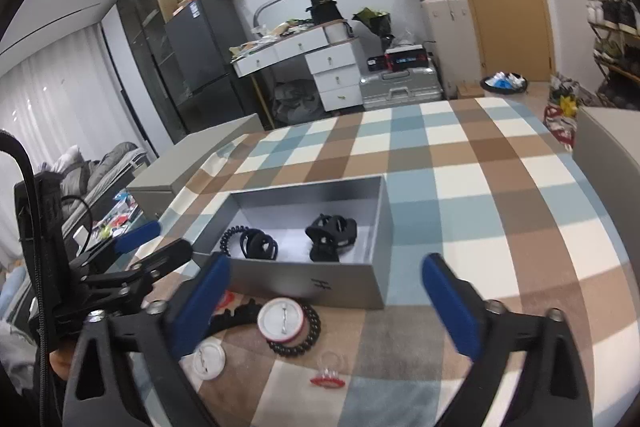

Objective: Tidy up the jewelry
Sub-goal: 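Open the left gripper to release the bracelet into the box, then withdraw the left gripper and lower the right gripper toward the red ring holder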

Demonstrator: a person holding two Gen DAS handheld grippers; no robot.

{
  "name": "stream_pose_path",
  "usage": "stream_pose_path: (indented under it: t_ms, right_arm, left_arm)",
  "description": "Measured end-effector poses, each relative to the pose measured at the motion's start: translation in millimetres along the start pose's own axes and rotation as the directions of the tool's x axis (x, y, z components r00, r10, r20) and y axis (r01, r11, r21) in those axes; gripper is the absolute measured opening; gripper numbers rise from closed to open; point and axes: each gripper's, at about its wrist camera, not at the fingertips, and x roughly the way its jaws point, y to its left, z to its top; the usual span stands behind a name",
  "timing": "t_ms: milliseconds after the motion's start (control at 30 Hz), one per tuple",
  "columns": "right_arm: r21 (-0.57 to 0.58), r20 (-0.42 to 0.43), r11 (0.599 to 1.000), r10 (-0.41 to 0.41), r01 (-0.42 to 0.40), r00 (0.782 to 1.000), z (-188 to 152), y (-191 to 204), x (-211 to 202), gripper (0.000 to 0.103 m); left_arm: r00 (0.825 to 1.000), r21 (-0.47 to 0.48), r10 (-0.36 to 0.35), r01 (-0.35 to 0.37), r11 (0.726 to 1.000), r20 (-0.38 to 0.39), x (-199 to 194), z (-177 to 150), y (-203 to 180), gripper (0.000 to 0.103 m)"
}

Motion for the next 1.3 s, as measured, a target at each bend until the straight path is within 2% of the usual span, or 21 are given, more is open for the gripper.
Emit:
stream_pose_path:
  t_ms: [33, 267, 500, 567, 633, 700, 733, 933, 1100, 1167, 1300]
  right_arm:
    - [0.005, -0.005, 1.0, -0.003, 0.003, 1.0, -2, -2, -2, 0.103]
    - [-0.026, -0.116, 0.999, -0.029, 0.026, 0.993, -24, -4, 2, 0.103]
    - [-0.086, -0.158, 0.995, -0.055, 0.042, 0.986, -40, 2, 7, 0.101]
    - [-0.101, -0.167, 0.994, -0.058, 0.042, 0.984, -43, 4, 9, 0.094]
    - [-0.118, -0.193, 0.993, -0.05, 0.028, 0.98, -46, 8, 14, 0.094]
    - [-0.122, -0.205, 0.993, -0.034, 0.009, 0.978, -49, 10, 16, 0.088]
    - [-0.131, -0.218, 0.991, -0.036, 0.008, 0.975, -51, 11, 18, 0.081]
    - [-0.157, -0.26, 0.987, -0.069, 0.028, 0.963, -61, 14, 29, 0.064]
    - [-0.178, -0.259, 0.983, -0.081, 0.034, 0.963, -63, 17, 30, 0.056]
    - [-0.184, -0.256, 0.982, -0.083, 0.036, 0.963, -63, 18, 30, 0.048]
    - [-0.19, -0.254, 0.981, -0.085, 0.037, 0.963, -64, 20, 30, 0.043]
  left_arm:
    - [1.0, -0.005, 0.001, -0.001, 1.0, -0.006, -4, -3, 1, 0.102]
    - [0.999, 0.014, 0.01, -0.01, 1.0, -0.031, -15, -22, -1, 0.102]
    - [0.998, -0.017, 0.02, -0.021, 1.0, -0.064, -7, -38, 7, 0.102]
    - [0.996, -0.006, 0.024, -0.025, 1.0, -0.081, -4, -41, 6, 0.102]
    - [0.996, -0.003, 0.032, -0.033, 0.999, -0.084, -5, -42, 4, 0.102]
    - [0.996, 0.0, 0.026, -0.026, 1.0, -0.082, -7, -42, 4, 0.102]
    - [0.996, 0.0, 0.025, -0.025, 1.0, -0.082, -7, -43, 4, 0.102]
    - [0.996, 0.004, 0.023, -0.023, 1.0, -0.088, -8, -45, 4, 0.102]
    - [0.995, -0.004, 0.019, -0.019, 1.0, -0.093, -7, -45, 5, 0.102]
    - [0.995, -0.01, 0.017, -0.018, 1.0, -0.097, -7, -45, 6, 0.102]
    - [0.995, -0.015, 0.014, -0.016, 1.0, -0.1, -6, -45, 6, 0.102]
